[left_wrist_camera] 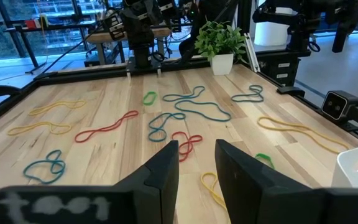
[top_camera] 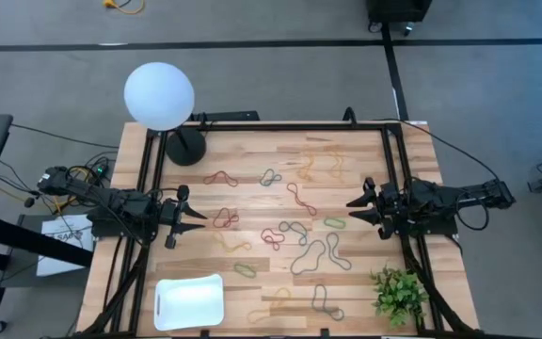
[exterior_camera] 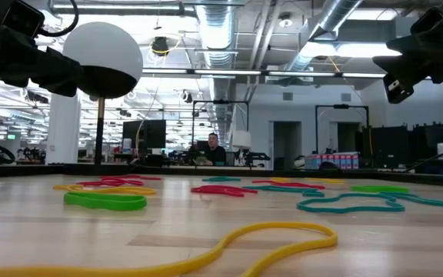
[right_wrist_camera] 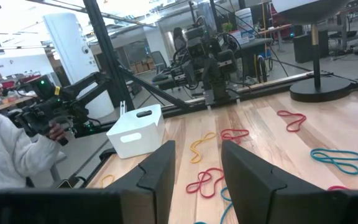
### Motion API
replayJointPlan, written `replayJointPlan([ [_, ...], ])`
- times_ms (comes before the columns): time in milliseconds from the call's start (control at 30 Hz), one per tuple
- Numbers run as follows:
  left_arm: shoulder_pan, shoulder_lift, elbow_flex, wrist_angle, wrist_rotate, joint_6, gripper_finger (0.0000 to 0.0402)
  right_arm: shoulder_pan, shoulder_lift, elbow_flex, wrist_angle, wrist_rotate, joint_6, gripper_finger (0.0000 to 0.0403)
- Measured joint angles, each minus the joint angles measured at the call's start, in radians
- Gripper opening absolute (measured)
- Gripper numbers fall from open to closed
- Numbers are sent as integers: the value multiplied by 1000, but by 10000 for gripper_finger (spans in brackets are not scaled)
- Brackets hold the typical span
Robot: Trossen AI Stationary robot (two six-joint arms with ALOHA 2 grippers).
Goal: Pick and place items into bin
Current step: Put the red rubber band into the bin
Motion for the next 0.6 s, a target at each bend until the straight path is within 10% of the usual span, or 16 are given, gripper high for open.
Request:
replayJointPlan([
  [600,0,0,0,12,-22,-32,96,0,0,0,0,0,0,125],
])
